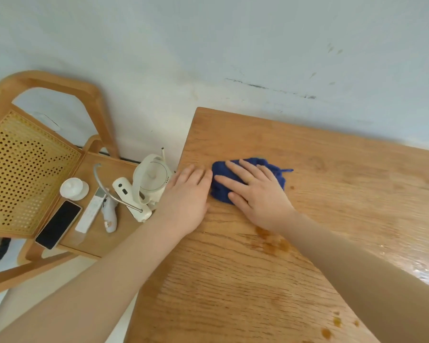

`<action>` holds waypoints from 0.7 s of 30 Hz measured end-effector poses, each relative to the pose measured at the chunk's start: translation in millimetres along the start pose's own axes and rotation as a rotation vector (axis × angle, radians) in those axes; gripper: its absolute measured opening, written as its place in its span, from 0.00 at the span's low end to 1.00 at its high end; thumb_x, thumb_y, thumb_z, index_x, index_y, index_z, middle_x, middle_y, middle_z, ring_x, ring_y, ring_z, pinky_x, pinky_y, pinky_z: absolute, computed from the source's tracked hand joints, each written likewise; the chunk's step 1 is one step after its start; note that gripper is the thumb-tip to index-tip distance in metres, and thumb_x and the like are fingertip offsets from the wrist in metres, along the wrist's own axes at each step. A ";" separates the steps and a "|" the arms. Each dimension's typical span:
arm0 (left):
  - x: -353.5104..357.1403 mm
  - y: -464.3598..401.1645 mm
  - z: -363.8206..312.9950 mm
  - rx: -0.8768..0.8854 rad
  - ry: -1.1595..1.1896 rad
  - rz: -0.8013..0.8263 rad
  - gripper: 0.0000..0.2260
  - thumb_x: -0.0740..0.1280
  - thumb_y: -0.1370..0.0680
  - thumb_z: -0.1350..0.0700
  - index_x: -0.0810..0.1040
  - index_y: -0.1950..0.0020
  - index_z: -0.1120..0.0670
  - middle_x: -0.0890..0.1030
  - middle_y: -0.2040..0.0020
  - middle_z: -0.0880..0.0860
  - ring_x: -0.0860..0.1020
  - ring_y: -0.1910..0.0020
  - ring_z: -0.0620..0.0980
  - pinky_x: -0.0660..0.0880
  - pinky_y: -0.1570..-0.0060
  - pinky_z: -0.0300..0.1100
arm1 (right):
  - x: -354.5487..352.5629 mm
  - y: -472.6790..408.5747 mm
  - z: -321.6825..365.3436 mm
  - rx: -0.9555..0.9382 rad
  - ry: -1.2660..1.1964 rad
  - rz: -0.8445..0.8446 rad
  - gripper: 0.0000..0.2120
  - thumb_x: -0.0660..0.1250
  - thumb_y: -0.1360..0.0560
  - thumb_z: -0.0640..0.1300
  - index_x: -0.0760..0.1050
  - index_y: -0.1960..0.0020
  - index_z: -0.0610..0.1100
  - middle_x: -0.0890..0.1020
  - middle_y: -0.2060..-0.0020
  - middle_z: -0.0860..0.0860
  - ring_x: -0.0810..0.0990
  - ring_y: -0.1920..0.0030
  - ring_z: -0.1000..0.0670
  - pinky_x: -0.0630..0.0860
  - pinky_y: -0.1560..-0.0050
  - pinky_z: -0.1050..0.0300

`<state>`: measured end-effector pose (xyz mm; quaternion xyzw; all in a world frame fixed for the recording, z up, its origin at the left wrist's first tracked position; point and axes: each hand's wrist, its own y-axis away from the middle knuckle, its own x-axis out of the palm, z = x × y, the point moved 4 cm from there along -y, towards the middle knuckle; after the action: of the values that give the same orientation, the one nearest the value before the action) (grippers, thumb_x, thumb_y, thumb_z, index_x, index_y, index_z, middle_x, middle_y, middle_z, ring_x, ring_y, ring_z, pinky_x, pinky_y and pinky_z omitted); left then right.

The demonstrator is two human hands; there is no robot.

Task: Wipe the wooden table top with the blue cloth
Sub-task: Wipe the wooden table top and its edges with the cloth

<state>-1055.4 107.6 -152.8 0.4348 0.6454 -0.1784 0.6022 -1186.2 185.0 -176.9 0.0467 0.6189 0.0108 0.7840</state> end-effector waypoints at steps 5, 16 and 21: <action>13.2 3.7 -25.3 -0.113 0.027 0.175 0.46 0.61 0.29 0.31 0.37 0.24 0.49 0.38 0.23 0.56 0.43 0.23 0.54 0.51 0.27 0.49 | -10.7 -24.0 -57.4 -0.021 0.011 -0.056 0.23 0.45 0.23 0.57 0.64 0.30 0.58 0.66 0.29 0.50 0.63 0.29 0.43 0.57 0.32 0.42; 25.1 9.9 -34.3 -0.178 -0.059 0.294 0.62 0.69 0.42 0.27 0.30 0.26 0.48 0.27 0.27 0.59 0.33 0.26 0.56 0.39 0.27 0.49 | -11.4 6.4 -69.5 0.156 0.018 -0.056 0.21 0.45 0.21 0.55 0.61 0.29 0.59 0.61 0.26 0.50 0.58 0.27 0.44 0.54 0.31 0.44; 22.8 9.8 -36.8 -0.207 -0.024 0.274 0.62 0.70 0.43 0.28 0.31 0.25 0.47 0.28 0.27 0.57 0.34 0.25 0.55 0.41 0.27 0.49 | -5.9 40.7 -61.2 -0.082 -0.019 0.021 0.22 0.44 0.22 0.56 0.65 0.31 0.60 0.67 0.29 0.51 0.64 0.29 0.43 0.59 0.32 0.42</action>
<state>-1068.3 148.7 -163.5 0.4522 0.5876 -0.0326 0.6702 -1245.4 228.7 -181.7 0.0212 0.6100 0.0439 0.7909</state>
